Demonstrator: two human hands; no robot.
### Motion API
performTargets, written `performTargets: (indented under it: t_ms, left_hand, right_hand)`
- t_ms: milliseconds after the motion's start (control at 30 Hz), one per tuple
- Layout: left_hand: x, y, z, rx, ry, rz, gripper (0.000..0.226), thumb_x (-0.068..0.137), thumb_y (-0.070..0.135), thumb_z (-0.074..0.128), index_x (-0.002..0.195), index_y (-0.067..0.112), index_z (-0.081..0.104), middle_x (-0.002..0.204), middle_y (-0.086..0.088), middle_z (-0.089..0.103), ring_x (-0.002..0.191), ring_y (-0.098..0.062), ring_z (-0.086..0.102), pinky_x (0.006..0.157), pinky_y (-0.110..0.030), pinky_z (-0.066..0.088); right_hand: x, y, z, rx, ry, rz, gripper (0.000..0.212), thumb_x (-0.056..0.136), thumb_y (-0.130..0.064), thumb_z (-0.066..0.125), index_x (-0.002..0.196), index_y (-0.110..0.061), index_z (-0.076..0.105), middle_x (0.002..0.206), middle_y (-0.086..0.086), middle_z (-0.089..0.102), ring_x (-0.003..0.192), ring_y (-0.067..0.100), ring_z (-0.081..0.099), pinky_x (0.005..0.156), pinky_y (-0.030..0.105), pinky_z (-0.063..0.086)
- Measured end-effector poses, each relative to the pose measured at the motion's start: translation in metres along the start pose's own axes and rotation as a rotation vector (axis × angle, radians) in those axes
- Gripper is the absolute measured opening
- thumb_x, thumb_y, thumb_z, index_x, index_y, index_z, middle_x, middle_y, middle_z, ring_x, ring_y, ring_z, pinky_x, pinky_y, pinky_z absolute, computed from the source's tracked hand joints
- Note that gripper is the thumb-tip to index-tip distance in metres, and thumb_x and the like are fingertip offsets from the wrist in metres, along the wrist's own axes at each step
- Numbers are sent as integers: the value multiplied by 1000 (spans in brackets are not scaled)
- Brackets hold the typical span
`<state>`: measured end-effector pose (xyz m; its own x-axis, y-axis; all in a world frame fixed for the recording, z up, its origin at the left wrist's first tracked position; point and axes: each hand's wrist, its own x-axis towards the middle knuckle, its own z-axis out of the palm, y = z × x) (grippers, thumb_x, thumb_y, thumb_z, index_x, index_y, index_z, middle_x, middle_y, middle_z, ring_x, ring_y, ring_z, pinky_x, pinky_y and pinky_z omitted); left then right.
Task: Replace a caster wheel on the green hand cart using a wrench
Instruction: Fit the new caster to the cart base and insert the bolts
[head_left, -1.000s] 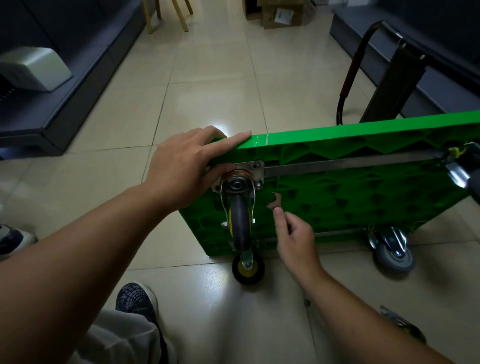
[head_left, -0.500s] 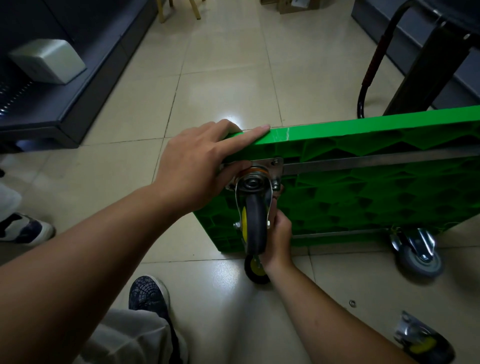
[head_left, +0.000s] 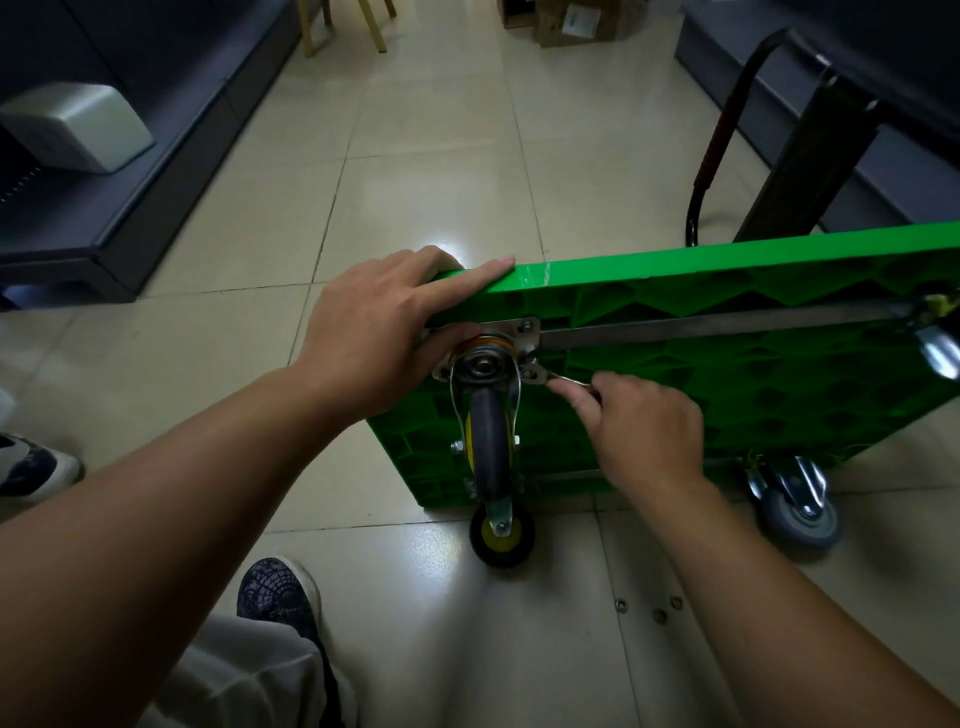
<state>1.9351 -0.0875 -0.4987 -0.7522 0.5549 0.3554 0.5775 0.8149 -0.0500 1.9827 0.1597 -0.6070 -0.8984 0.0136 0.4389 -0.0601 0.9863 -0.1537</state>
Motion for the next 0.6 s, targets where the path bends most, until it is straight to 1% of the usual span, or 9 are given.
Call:
performTargets:
  t_ms: [67, 133, 233, 300, 333, 400, 500, 567, 600]
  left_hand:
    - [0, 0, -1, -10, 1, 3, 56, 102, 47, 48, 157, 41, 39, 118, -3, 65, 92, -27, 61, 65, -35, 44]
    - [0, 1, -1, -16, -2, 2, 56, 101, 47, 48, 157, 41, 39, 118, -3, 65, 93, -27, 61, 66, -36, 45]
    - [0, 2, -1, -10, -7, 3, 57, 101, 46, 48, 157, 41, 38, 117, -3, 65, 92, -27, 60, 65, -36, 45]
    - [0, 1, 0, -1, 0, 2, 57, 101, 45, 49, 157, 41, 38, 117, -3, 65, 91, -27, 60, 64, -35, 44]
    - [0, 1, 0, 1, 3, 4, 57, 102, 46, 49, 157, 41, 38, 117, -3, 65, 91, -27, 61, 64, -35, 44]
    - [0, 0, 1, 0, 10, 8, 56, 102, 46, 48, 157, 41, 39, 117, -3, 65, 91, -26, 61, 64, -33, 41]
    - [-1, 0, 0, 9, 11, 3, 55, 103, 46, 48, 157, 41, 39, 117, -1, 64, 90, -25, 60, 64, -32, 36]
    - [-2, 1, 0, 10, 10, 1, 55, 103, 45, 49, 157, 41, 39, 117, -2, 64, 91, -26, 60, 64, -32, 37]
    - [-2, 1, 0, 9, 13, 2, 55, 103, 44, 50, 157, 40, 39, 117, -2, 64, 91, -26, 60, 63, -33, 38]
  right_hand:
    - [-6, -5, -4, 0, 33, 29, 59, 92, -61, 56, 55, -15, 52, 47, 4, 50, 39, 26, 45, 47, 25, 21]
    - [-18, -4, -4, 132, 31, 61, 56, 96, -58, 51, 56, -19, 44, 47, -2, 42, 39, 20, 38, 47, 25, 21]
    - [-42, -11, 8, 632, -50, 304, 53, 98, -59, 42, 58, -25, 36, 48, -9, 33, 42, 11, 33, 44, 26, 22]
    - [-55, -29, 21, 962, -86, 503, 53, 97, -61, 41, 56, -28, 38, 47, -10, 33, 43, 7, 31, 43, 22, 24]
    - [-59, -41, 26, 1058, -107, 583, 53, 96, -63, 40, 55, -30, 40, 46, -11, 34, 43, 6, 30, 43, 20, 24]
    - [-63, -61, 37, 1165, -146, 679, 53, 94, -66, 40, 55, -30, 41, 46, -13, 33, 42, 4, 30, 42, 17, 25]
    - [-62, -80, 48, 1196, -163, 698, 51, 93, -64, 40, 58, -27, 38, 44, -15, 34, 41, 3, 32, 41, 13, 24]
    - [-57, -86, 52, 1248, -150, 724, 53, 92, -62, 40, 60, -20, 42, 47, -13, 37, 45, 3, 34, 43, 15, 26]
    - [-54, -89, 52, 1297, -143, 740, 54, 92, -60, 41, 63, -15, 47, 51, -10, 41, 49, 6, 39, 46, 18, 30]
